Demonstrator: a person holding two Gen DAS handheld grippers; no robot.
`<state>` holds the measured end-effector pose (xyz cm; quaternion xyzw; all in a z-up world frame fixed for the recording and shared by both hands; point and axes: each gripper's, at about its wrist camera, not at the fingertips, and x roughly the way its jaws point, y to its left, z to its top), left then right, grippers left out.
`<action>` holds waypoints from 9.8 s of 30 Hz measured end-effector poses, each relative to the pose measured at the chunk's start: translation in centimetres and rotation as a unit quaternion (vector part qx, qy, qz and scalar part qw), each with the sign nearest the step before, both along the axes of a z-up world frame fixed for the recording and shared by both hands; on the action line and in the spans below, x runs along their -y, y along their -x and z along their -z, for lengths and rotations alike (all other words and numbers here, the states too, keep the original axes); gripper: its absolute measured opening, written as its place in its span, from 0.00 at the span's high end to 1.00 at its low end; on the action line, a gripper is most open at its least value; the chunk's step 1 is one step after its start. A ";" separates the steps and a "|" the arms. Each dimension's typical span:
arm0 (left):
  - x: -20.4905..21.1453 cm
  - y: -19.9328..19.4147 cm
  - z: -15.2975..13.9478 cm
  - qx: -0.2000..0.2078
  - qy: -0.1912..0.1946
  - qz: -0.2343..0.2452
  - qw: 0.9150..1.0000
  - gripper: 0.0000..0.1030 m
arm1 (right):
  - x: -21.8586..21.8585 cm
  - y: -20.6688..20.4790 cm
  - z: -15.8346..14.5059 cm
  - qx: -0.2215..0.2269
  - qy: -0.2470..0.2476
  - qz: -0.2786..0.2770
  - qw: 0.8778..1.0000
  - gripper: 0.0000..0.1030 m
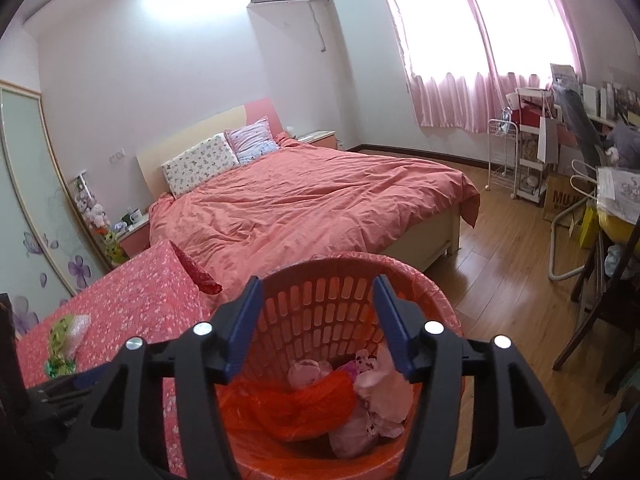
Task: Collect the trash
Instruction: 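Return to the pile and grasp the red-orange bag with the left tool, then grasp the yellow-green bag with the right tool while the left tool holds the red bag, then carry both bags over the orange basket and open both tools to drop them, then return to the bed and grasp the green bag with the left tool, then grasp the bubble wrap with the right tool while the left tool holds the green bag, then carry green bag and bubble wrap over the basket and open both tools to drop them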
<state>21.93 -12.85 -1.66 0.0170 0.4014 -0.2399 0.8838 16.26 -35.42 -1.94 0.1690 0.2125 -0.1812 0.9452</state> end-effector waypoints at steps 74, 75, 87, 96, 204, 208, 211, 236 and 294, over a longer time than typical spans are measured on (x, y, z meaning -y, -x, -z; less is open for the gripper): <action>-37.3 0.3 0.1 0.022 -0.010 -0.295 0.955 0.70 | -36.1 -15.6 3.8 -0.149 0.047 -0.316 0.936 0.90; -37.0 0.3 -0.1 0.023 -0.010 -0.293 0.956 0.70 | -35.8 -15.2 3.5 -0.144 0.049 -0.315 0.937 0.90; -33.0 1.2 -1.6 0.036 -0.009 -0.256 0.966 0.70 | -31.4 -10.2 0.0 -0.087 0.057 -0.289 0.952 0.93; -28.9 1.7 -3.1 0.053 -0.008 -0.211 0.976 0.70 | -27.8 -6.7 -2.5 -0.046 0.049 -0.261 0.963 0.93; -14.4 -0.7 -0.8 0.062 -0.061 -0.150 0.985 0.39 | -5.2 -0.7 0.8 -0.023 0.000 -0.044 0.999 0.41; -19.1 -1.8 -0.6 0.050 -0.062 -0.215 0.973 0.39 | -6.4 -1.1 0.6 -0.027 0.008 -0.053 0.998 0.39; -21.2 -3.0 0.0 0.027 -0.052 -0.241 0.969 0.39 | -7.5 -1.3 0.6 -0.033 0.017 -0.065 0.997 0.39; -29.0 -2.1 1.2 0.011 -0.030 -0.261 0.965 0.76 | -21.4 -7.4 -0.4 -0.060 0.055 -0.216 0.973 0.35; -25.1 1.4 -4.8 0.082 -0.034 -0.191 0.977 0.76 | -25.6 -4.2 -2.4 -0.063 0.042 -0.208 0.975 0.88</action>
